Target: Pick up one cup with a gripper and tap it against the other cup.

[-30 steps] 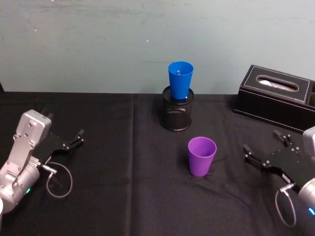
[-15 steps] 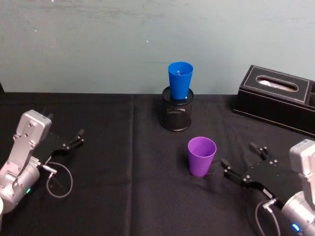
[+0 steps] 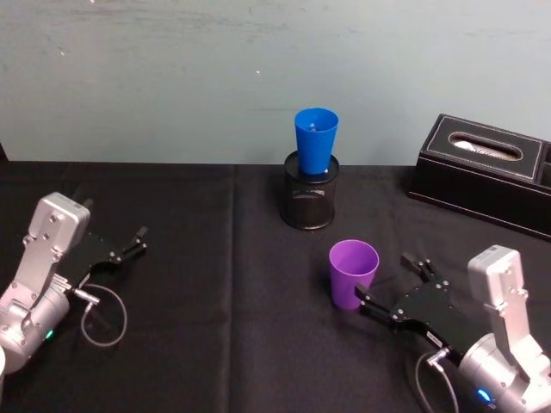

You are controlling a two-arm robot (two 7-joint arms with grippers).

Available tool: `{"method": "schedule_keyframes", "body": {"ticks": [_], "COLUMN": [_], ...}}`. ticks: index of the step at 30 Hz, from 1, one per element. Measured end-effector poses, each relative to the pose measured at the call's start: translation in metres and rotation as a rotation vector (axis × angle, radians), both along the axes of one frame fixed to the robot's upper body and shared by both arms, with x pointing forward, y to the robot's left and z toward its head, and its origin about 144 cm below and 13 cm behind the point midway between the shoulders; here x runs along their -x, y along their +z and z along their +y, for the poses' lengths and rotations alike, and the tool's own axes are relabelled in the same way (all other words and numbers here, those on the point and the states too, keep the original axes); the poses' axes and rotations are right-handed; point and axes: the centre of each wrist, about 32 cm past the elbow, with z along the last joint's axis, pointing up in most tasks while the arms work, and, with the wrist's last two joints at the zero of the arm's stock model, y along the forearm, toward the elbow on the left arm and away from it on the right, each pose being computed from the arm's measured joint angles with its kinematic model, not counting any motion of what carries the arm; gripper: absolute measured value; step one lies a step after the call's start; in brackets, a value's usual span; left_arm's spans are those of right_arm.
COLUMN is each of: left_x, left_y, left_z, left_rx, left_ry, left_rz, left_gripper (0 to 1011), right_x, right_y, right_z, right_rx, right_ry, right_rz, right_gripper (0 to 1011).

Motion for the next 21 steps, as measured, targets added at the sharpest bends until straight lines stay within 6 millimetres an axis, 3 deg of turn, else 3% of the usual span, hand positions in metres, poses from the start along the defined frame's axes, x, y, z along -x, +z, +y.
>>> {"method": "schedule_keyframes", "body": {"ticks": [21], "left_x": [0.000], "left_y": [0.000], "left_z": [0.000], "left_rx": [0.000], "left_ry": [0.000], "left_rz": [0.000], "left_gripper": [1011], "right_x": [-0.027], "right_y": [-0.009], "right_z": [0.018], "right_rx": [-0.016], "right_ry": [0.032], "right_rz": [0.011], "right_gripper": [1003]}}
